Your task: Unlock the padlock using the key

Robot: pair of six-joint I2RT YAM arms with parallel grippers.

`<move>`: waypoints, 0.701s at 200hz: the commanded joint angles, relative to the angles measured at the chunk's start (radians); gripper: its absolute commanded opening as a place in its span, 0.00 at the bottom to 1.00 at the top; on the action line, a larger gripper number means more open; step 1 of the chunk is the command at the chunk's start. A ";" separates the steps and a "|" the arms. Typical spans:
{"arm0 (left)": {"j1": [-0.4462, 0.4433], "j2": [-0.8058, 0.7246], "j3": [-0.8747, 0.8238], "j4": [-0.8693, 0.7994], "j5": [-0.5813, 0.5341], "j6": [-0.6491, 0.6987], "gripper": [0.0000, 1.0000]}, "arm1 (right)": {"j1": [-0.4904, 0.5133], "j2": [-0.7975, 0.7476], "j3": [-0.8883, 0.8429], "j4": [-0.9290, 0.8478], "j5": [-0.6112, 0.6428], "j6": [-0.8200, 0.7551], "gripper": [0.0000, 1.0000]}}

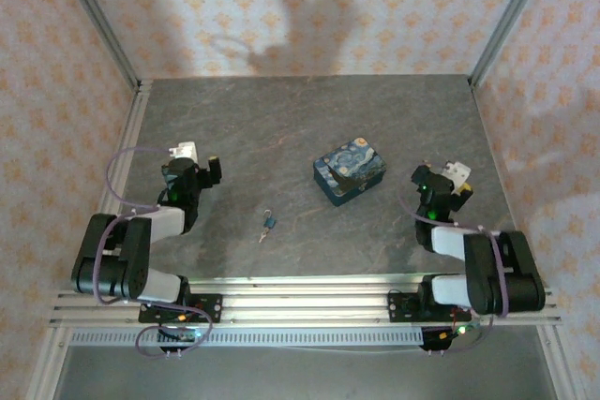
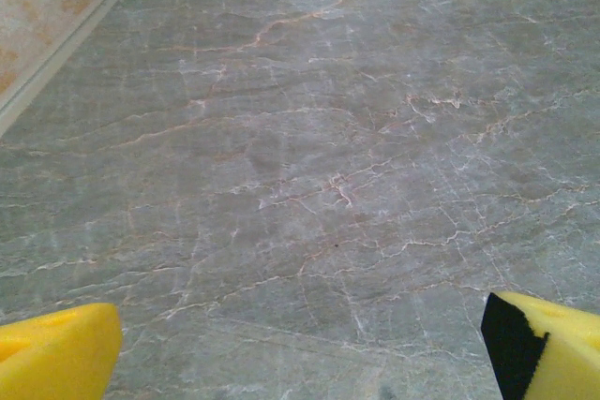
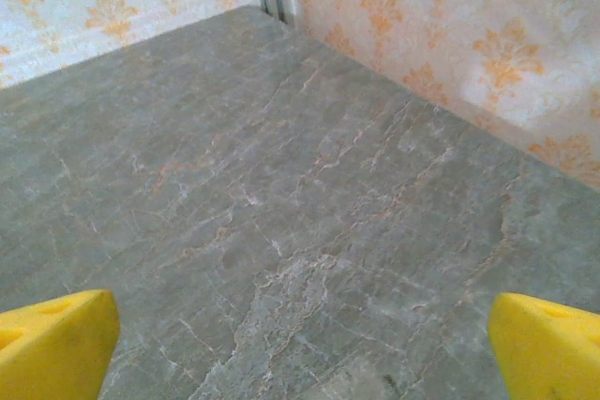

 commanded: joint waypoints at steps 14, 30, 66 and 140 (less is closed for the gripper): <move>0.002 0.061 0.027 0.088 0.042 0.040 1.00 | -0.008 0.037 0.046 0.075 -0.047 -0.030 1.00; -0.001 0.061 0.029 0.082 0.037 0.042 1.00 | -0.009 0.045 0.080 0.016 -0.054 -0.034 1.00; -0.021 0.062 0.028 0.084 -0.002 0.052 1.00 | -0.007 0.107 0.069 0.090 -0.126 -0.065 0.99; -0.027 0.063 0.028 0.086 -0.014 0.052 1.00 | 0.026 0.174 0.171 -0.027 -0.077 -0.093 0.99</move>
